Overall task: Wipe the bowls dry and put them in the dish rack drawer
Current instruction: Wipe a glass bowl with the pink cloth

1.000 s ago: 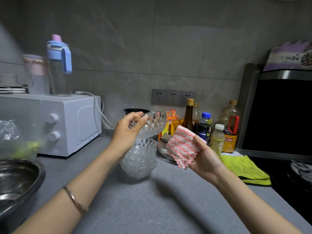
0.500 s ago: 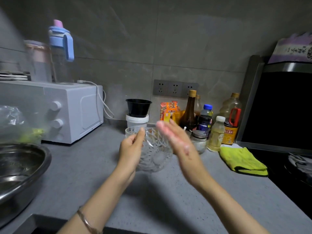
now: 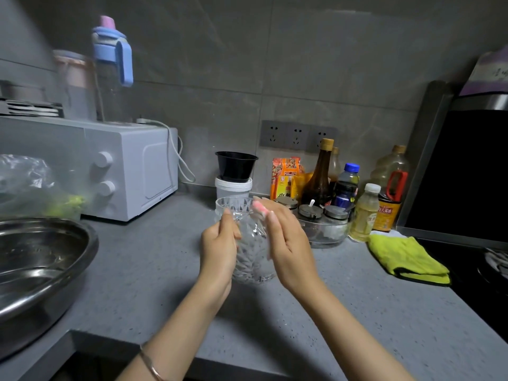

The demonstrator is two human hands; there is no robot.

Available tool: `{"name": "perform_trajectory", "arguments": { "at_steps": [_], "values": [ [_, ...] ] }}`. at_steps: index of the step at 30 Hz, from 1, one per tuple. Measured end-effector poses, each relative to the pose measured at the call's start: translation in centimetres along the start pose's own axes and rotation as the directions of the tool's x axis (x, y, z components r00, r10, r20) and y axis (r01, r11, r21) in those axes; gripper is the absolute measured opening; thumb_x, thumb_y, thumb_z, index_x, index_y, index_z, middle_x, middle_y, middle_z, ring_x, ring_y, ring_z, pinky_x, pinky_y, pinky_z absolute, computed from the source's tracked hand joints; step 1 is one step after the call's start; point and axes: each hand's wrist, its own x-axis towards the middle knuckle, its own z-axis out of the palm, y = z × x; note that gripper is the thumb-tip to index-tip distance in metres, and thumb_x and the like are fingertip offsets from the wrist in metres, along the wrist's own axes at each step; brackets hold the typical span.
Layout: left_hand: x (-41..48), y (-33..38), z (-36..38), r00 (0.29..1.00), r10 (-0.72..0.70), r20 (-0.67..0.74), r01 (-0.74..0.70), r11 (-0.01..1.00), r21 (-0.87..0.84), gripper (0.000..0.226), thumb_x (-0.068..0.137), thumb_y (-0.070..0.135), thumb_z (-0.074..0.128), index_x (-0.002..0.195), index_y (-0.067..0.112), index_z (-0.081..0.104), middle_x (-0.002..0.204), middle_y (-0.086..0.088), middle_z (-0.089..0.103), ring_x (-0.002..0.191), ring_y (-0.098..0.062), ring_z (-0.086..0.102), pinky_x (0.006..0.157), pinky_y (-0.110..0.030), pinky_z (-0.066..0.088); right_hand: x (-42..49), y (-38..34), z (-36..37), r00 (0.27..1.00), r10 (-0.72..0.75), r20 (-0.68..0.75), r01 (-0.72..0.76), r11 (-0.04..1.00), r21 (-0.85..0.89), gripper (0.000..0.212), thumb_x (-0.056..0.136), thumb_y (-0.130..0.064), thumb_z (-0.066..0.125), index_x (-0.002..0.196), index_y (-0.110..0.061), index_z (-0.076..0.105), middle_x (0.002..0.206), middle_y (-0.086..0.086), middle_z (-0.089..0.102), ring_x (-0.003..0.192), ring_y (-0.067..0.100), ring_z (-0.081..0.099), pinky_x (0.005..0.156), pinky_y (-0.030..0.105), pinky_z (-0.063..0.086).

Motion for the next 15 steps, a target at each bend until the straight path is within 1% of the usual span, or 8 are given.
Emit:
{"name": "perform_trajectory", "arguments": {
  "at_steps": [2,5,7,9,10,11,13,15],
  "values": [
    [0.5,-0.2,-0.4,0.998,-0.045,-0.042,0.043,0.998,-0.052,0.046,0.098,0.041,0.044,0.067,0.008,0.054,0.068,-0.011,0.057,0.065,-0.023,0.054,0.066,-0.036,0.048,-1.3,-0.1,0.4,0.999,-0.032,-0.002,0.032,0.999,0.018,0.038,0.102,-0.035,0.023,0.135,-0.043,0.040,0.140,-0.023,0.042,0.135,-0.001,0.032,0.114,0.034,0.028],
    [0.9,-0.1,-0.7,0.998,-0.049,-0.025,0.048,0.997,-0.055,0.044,0.099,0.038,0.042,0.067,0.010,0.053,0.066,-0.007,0.053,0.062,-0.019,0.049,0.061,-0.029,0.041,-3.3,-0.4,1.0,0.990,-0.131,0.047,0.138,0.965,-0.224,0.046,0.103,-0.038,0.014,0.146,-0.033,0.030,0.155,-0.011,0.023,0.146,0.011,0.010,0.120,0.040,0.009],
    [0.7,0.0,-0.7,0.998,-0.041,0.054,0.043,0.998,-0.037,0.043,0.100,0.035,0.041,0.069,0.011,0.059,0.064,-0.001,0.060,0.060,-0.013,0.058,0.057,-0.022,0.044,-3.2,-0.5,1.0,0.966,-0.237,0.100,0.258,0.888,-0.382,0.046,0.103,-0.037,0.018,0.145,-0.027,0.034,0.155,-0.001,0.026,0.147,0.019,0.011,0.119,0.043,0.007],
    [0.4,-0.3,-0.6,0.991,-0.029,0.129,0.032,0.999,-0.018,0.038,0.101,0.031,0.041,0.080,0.013,0.068,0.071,0.003,0.070,0.066,-0.004,0.066,0.059,-0.014,0.048,-2.3,-0.5,0.8,0.941,-0.306,0.143,0.337,0.815,-0.472,0.044,0.103,-0.037,0.022,0.141,-0.028,0.043,0.150,0.000,0.036,0.145,0.018,0.019,0.119,0.043,0.011],
    [0.2,-0.2,-0.5,0.989,-0.022,0.143,0.023,1.000,-0.002,0.036,0.101,0.029,0.042,0.082,0.014,0.068,0.072,0.004,0.071,0.066,-0.001,0.065,0.059,-0.013,0.047,-1.7,-0.5,0.6,0.947,-0.284,0.148,0.320,0.823,-0.469,0.044,0.103,-0.038,0.023,0.139,-0.029,0.046,0.148,-0.002,0.040,0.144,0.016,0.022,0.119,0.042,0.013],
    [0.1,0.0,-0.4,0.991,-0.018,0.134,0.017,1.000,0.009,0.036,0.101,0.029,0.042,0.079,0.015,0.067,0.068,0.005,0.067,0.059,0.002,0.061,0.055,-0.011,0.044,-1.0,-0.6,0.3,0.963,-0.232,0.139,0.270,0.865,-0.422,0.045,0.102,-0.039,0.022,0.139,-0.030,0.047,0.147,-0.005,0.041,0.143,0.012,0.023,0.118,0.041,0.015],
    [0.1,0.5,-0.4,0.998,-0.013,0.058,0.012,1.000,0.011,0.041,0.100,0.031,0.044,0.064,0.015,0.054,0.054,0.006,0.050,0.043,0.000,0.046,0.047,-0.013,0.038,-0.4,-0.5,-0.1,0.989,-0.103,0.108,0.125,0.968,-0.218,0.045,0.101,-0.039,0.020,0.140,-0.032,0.044,0.146,-0.014,0.041,0.140,0.002,0.025,0.116,0.040,0.023],
    [0.2,0.6,-0.5,0.999,-0.040,-0.001,0.040,0.999,-0.022,0.045,0.098,0.036,0.046,0.059,0.014,0.047,0.055,0.001,0.047,0.051,-0.011,0.046,0.056,-0.025,0.042,-0.6,-0.3,-0.3,0.996,-0.041,0.081,0.046,0.997,-0.055,0.042,0.102,-0.037,0.019,0.141,-0.041,0.035,0.147,-0.023,0.033,0.140,-0.002,0.023,0.116,0.039,0.025]
  ]
}}
